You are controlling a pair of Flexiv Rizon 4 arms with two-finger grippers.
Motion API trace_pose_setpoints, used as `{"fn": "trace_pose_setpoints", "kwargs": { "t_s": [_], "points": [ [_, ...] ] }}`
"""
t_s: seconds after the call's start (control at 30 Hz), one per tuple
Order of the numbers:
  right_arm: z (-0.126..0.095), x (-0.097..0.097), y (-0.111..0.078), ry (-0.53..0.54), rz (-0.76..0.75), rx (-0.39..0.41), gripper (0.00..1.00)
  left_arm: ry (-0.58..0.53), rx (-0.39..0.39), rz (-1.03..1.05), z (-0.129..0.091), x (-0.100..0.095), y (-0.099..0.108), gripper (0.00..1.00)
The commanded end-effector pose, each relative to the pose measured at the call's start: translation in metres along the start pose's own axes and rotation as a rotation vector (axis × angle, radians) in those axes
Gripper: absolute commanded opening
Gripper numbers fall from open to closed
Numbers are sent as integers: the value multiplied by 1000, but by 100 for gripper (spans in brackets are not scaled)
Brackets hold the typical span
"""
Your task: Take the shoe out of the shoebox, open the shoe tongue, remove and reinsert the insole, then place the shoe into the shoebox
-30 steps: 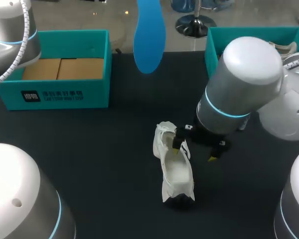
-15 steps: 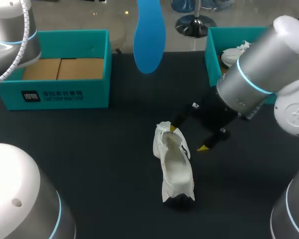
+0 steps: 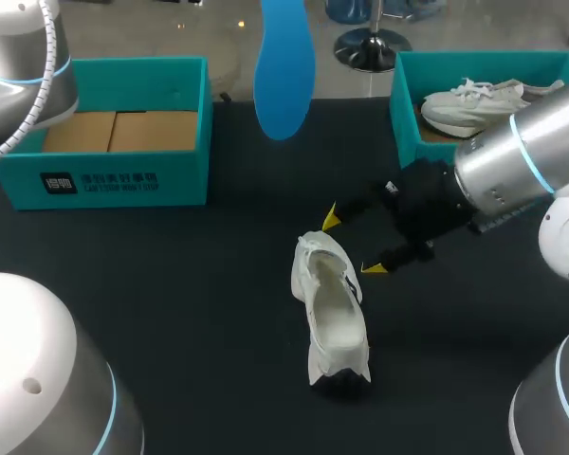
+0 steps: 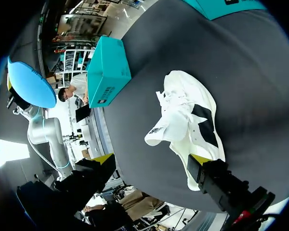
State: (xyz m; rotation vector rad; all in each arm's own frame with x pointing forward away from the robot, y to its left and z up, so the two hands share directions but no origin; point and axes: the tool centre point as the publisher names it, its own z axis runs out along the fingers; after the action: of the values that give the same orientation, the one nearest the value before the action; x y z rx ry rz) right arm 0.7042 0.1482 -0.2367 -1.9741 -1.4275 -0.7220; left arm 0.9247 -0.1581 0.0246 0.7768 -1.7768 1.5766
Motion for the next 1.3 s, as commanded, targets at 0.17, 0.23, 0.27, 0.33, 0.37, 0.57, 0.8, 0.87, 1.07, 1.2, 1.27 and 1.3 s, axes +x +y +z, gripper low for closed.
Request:
{"fn": "trace_pose_setpoints", "kwargs": {
  "t_s": [0.17,0.23,0.27,0.33,0.37,0.57,0.8,0.87,1.07,1.2,1.27,1.3],
  "points": [
    [6,3,1,72,-12,-5,100,1,-3,0,0,-1,-1,0],
    [5,4,0,47,-30,-26,100,1,-3,0,0,-1,-1,0],
    [4,4,0,16,-45,-40,100,1,-3,0,0,-1,-1,0],
    [4,4,0,16,-45,-40,100,1,-3,0,0,-1,-1,0],
    [4,4,0,16,-45,-40,100,1,-3,0,0,-1,-1,0],
    [4,4,0,16,-45,-40,100,1,-3,0,0,-1,-1,0],
    [4,4,0,16,-45,-40,100,1,-3,0,0,-1,-1,0],
    [4,4,0,16,-45,-40,100,1,-3,0,0,-1,-1,0],
    [14,16,7,126,-4,-36,100,1,-3,0,0,-1,-1,0],
    [21,33,11,172,19,-15,100,1,-3,0,0,-1,-1,0],
    [24,41,13,197,38,-1,100,1,-3,0,0,-1,-1,0],
    [27,44,14,211,53,15,100,1,-3,0,0,-1,-1,0]
  ]
}}
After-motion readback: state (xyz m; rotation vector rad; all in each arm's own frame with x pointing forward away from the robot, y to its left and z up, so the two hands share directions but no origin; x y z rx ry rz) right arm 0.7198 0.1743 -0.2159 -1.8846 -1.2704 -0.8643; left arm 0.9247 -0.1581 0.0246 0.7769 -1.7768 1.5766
